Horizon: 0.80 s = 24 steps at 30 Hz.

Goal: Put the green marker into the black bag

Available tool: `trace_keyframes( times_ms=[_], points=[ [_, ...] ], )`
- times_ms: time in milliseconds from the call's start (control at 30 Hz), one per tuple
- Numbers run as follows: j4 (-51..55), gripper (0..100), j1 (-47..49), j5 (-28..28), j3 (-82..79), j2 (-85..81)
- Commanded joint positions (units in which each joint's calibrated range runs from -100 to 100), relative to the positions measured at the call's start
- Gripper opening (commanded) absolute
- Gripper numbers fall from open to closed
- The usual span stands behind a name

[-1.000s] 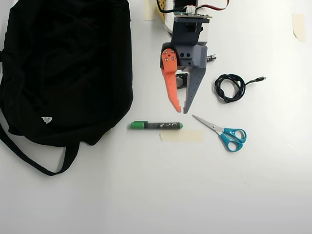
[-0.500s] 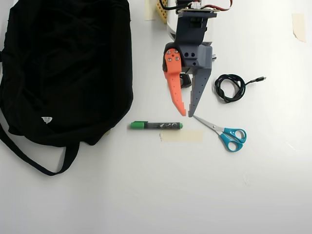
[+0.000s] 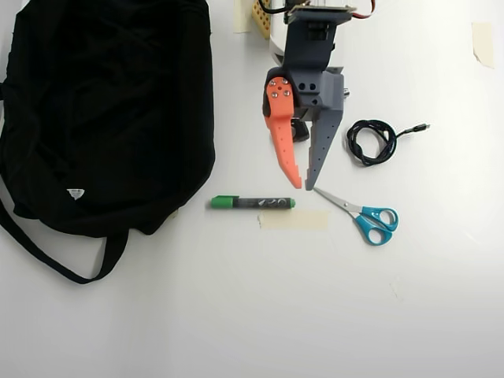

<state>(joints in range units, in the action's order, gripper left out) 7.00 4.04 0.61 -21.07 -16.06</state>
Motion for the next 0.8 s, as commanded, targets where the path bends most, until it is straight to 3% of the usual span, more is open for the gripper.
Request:
trace_keyframes(
  times_ms=[0, 767],
  points=[
    [-4.8, 2, 0.4, 0.0, 2.7, 2.5],
    [-6.0, 2, -0.2, 0.0, 14.9, 12.6]
  ],
)
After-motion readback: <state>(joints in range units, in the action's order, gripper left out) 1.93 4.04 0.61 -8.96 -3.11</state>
